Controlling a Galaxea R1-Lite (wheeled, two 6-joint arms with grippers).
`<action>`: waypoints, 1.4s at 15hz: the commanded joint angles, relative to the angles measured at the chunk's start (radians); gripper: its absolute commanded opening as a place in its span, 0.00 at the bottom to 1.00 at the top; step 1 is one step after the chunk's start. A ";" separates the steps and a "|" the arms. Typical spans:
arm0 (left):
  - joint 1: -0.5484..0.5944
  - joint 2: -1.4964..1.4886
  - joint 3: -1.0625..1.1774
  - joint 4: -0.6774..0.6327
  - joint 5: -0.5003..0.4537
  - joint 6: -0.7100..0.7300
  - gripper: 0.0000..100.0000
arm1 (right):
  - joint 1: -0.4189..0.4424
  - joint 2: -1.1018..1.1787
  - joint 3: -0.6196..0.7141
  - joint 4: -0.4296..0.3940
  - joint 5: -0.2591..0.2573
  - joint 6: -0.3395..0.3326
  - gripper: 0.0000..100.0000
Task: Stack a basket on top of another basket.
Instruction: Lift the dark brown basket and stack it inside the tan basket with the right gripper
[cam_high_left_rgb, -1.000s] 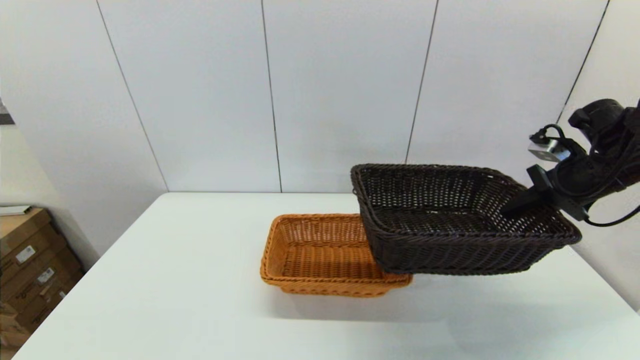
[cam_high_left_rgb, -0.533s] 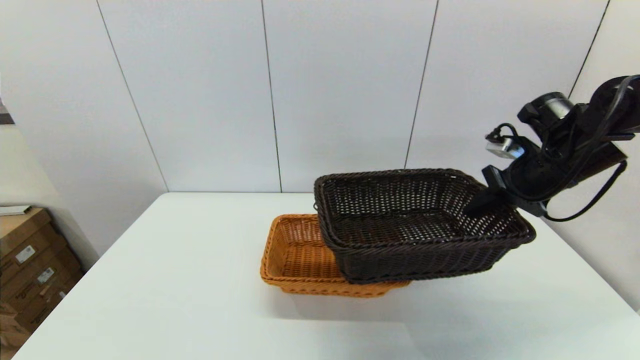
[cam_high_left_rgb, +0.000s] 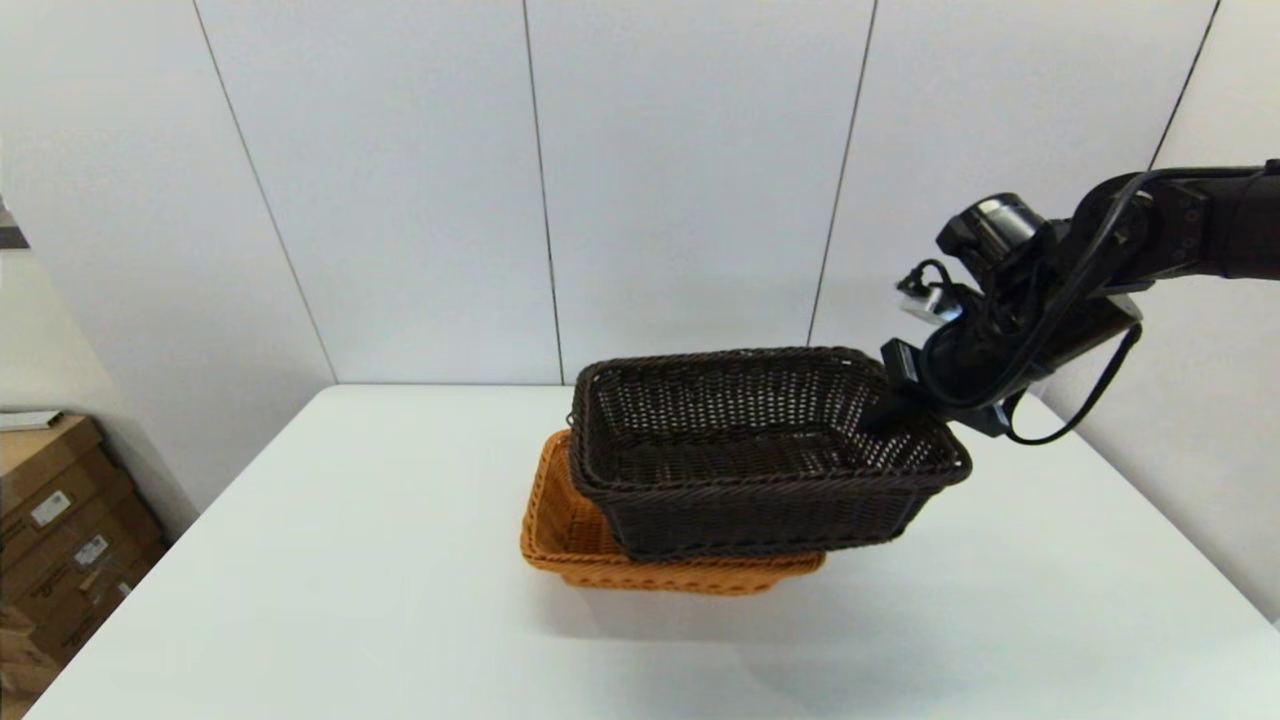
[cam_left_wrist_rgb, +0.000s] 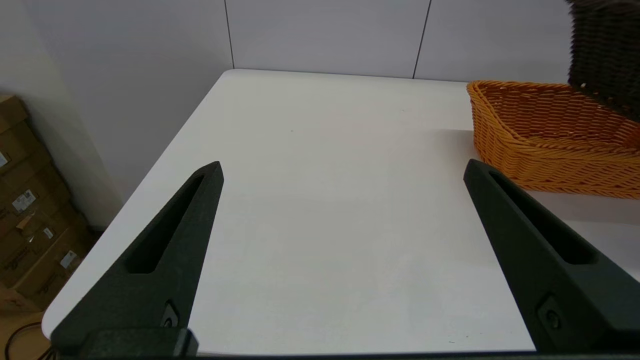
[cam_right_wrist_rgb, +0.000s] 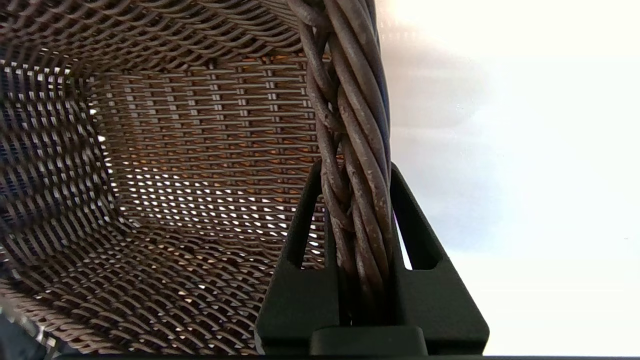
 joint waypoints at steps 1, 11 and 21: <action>0.000 0.000 0.000 0.000 0.001 -0.001 1.00 | 0.038 0.038 -0.031 0.005 -0.021 0.050 0.00; 0.000 0.000 0.000 0.000 0.001 -0.001 1.00 | 0.131 0.075 -0.048 -0.075 -0.056 0.156 0.00; 0.000 0.000 0.000 0.000 0.001 -0.001 1.00 | 0.139 0.126 -0.036 -0.161 -0.055 0.199 0.00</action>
